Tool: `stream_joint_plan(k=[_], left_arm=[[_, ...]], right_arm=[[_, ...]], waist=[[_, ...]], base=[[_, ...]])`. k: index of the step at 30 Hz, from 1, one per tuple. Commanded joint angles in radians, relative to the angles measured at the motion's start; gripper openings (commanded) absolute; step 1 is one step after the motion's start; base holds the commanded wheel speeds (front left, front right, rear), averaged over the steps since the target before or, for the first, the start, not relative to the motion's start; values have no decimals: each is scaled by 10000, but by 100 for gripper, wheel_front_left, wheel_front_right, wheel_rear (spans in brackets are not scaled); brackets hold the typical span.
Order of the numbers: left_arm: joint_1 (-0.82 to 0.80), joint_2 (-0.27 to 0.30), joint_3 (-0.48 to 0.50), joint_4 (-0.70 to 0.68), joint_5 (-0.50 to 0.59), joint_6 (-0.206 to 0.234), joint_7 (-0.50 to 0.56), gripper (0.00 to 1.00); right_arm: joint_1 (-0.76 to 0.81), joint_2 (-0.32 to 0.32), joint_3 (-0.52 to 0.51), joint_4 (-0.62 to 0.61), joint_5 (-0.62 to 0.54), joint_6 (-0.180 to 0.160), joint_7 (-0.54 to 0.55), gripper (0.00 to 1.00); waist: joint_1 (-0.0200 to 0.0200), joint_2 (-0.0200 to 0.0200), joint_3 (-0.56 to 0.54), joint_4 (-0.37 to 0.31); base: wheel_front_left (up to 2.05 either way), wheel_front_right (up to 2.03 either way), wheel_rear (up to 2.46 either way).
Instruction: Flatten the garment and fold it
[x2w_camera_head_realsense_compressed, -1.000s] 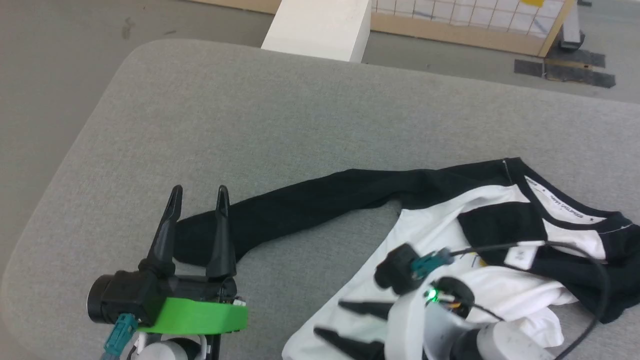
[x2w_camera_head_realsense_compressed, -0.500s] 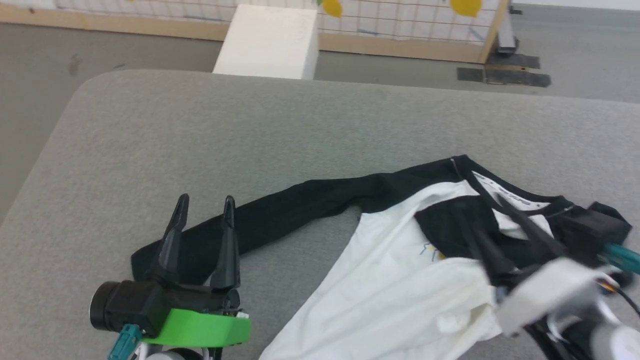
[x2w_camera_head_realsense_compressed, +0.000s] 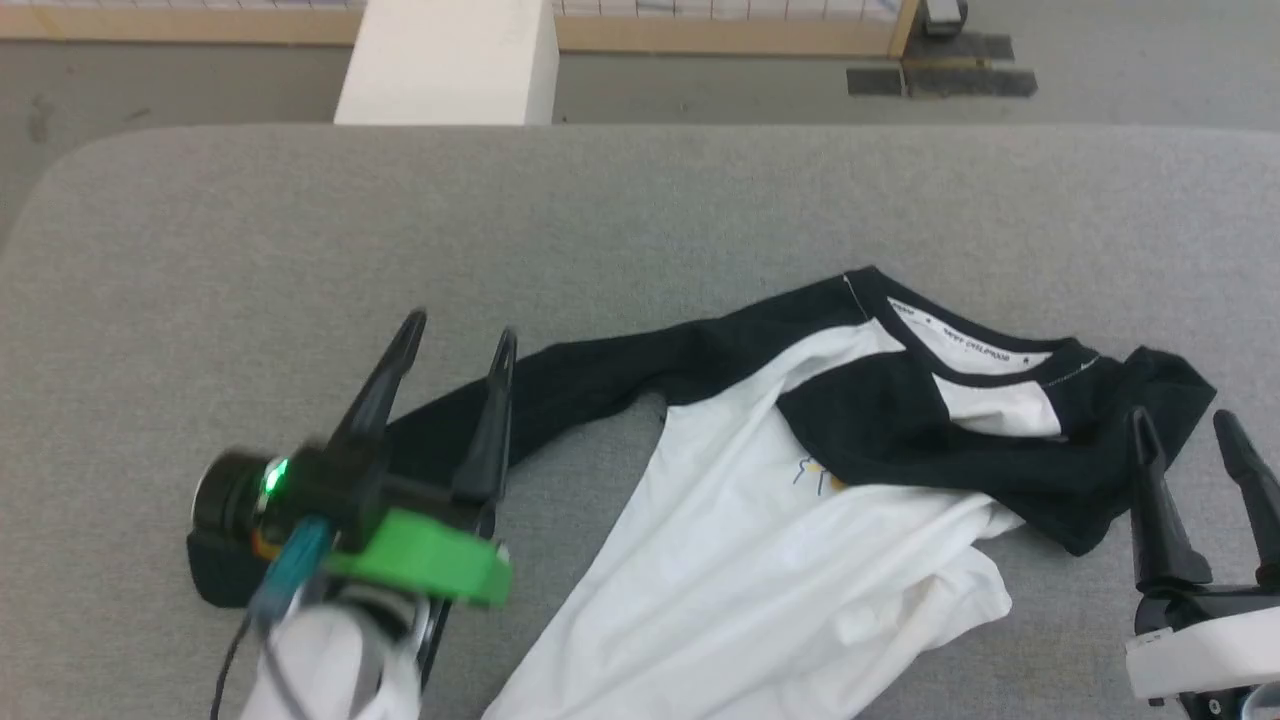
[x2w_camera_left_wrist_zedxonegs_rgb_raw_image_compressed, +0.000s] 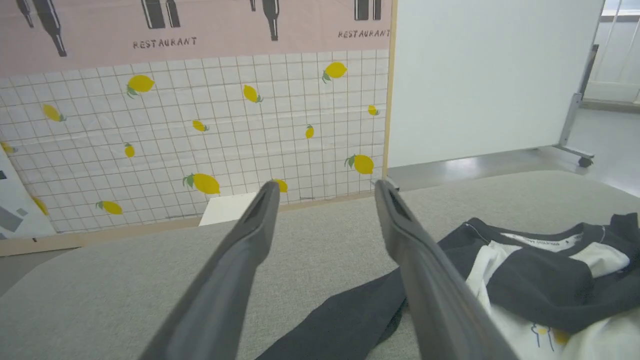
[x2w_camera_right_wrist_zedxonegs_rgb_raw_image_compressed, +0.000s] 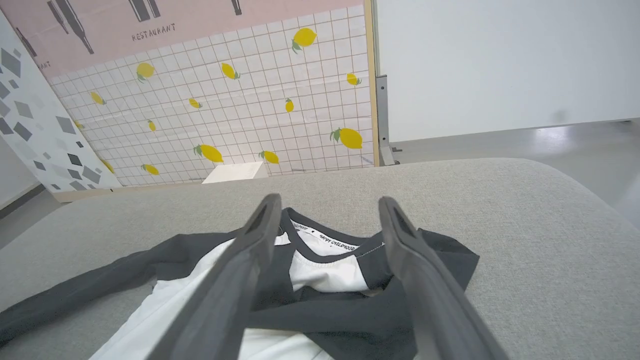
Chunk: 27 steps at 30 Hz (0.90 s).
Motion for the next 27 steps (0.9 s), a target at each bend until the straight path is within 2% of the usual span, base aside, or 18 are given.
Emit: stream_joint_plan(k=[1,7,11,19,20,21,22,24,27], left_arm=[[-526,132,-97,292,73,-158,399,100],[-2476,721,-788,2291,121,-656,2818,100],[-3539,1043,-1373,3599,-83,-808,4137,100],[-4647,1455,-2955,5080,-827,-870,5071,100],[-4750,1538,-3200,5205,-932,-870,5211,96],[-4836,1609,-3405,5258,-1017,-871,5276,28],[-4940,1686,-3602,5293,-1141,-871,5280,0],[-5062,1780,-3850,5332,-1426,-872,5228,0],[-5181,1885,-3735,5319,-1493,-795,4683,0]], right_arm=[[-112,22,-48,-118,97,-13,-68,100],[-470,24,-113,-332,107,-13,38,100],[-599,25,-71,-429,110,-13,234,100],[-769,25,-84,-648,87,-13,524,100],[-797,25,-91,-667,79,-13,556,100],[-819,25,-92,-682,73,-13,583,100],[-845,25,-93,-700,68,-13,613,100],[-887,25,-100,-719,71,-13,652,100],[-911,25,-134,-714,84,-13,671,100]], waist=[[0,0,437,-171],[0,0,1003,-217],[0,0,1329,-260],[0,0,1783,-269],[0,0,1807,-261],[0,0,1825,-252],[0,0,1846,-239],[0,0,1862,-204],[0,0,1820,-106]], base=[[0,0,0],[0,0,0],[0,0,0],[0,0,0],[0,0,0],[0,0,0],[0,0,0],[0,0,0],[0,0,0]])
